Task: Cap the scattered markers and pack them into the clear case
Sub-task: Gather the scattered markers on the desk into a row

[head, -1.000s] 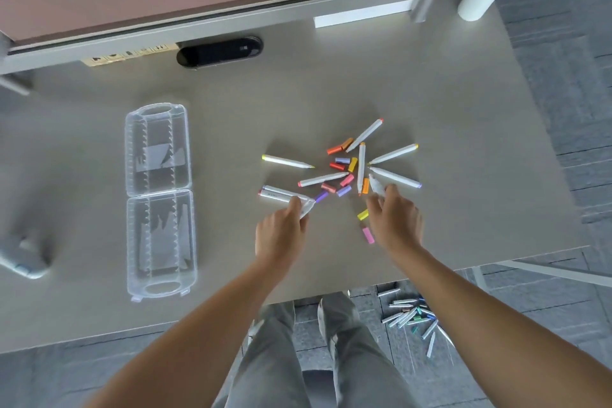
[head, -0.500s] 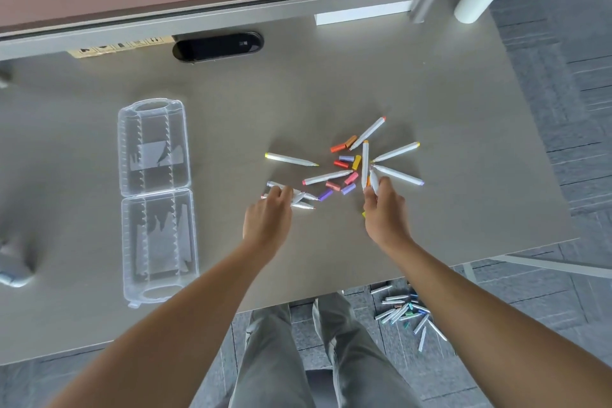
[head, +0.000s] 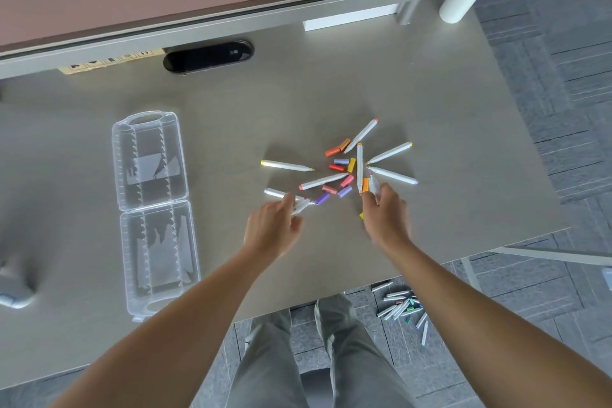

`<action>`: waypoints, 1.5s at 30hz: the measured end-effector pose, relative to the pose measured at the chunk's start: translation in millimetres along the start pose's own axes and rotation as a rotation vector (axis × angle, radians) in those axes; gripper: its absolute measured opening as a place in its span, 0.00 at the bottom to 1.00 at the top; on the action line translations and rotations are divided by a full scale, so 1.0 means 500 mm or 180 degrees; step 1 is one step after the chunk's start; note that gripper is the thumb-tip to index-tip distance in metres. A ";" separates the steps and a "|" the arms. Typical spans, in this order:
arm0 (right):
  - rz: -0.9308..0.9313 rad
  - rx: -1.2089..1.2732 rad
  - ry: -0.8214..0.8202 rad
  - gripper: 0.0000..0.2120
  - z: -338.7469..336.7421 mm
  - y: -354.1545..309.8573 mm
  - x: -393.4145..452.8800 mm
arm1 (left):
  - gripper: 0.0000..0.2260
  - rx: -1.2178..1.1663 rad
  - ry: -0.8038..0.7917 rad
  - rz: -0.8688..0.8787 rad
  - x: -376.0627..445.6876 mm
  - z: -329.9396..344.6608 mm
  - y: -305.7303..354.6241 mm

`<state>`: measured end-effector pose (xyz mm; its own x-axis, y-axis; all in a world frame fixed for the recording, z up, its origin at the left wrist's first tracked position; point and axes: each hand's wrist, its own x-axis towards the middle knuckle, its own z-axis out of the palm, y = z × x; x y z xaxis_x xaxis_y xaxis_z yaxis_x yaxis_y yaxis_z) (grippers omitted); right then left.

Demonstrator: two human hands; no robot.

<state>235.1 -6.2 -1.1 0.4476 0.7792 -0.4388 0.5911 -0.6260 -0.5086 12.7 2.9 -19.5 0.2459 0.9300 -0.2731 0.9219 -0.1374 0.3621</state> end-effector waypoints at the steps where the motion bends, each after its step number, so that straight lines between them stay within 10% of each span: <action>1: 0.0020 -0.0007 0.0012 0.13 -0.002 0.000 0.000 | 0.05 -0.0026 0.0032 0.0024 0.006 -0.004 0.001; 23: -0.0127 -0.0371 0.0419 0.08 -0.071 0.028 0.074 | 0.09 0.0563 -0.0075 0.0304 0.045 -0.004 -0.015; 45: -0.1347 -0.1403 -0.0324 0.11 -0.118 0.060 0.175 | 0.10 -0.0426 0.0275 -0.0751 0.103 -0.015 0.124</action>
<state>331.7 44.8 -10.9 0.0603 0.9365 -0.3454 0.9347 -0.1745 -0.3098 80.1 45.0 -4.5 -0.0026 0.9573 -0.2890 0.9015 0.1273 0.4136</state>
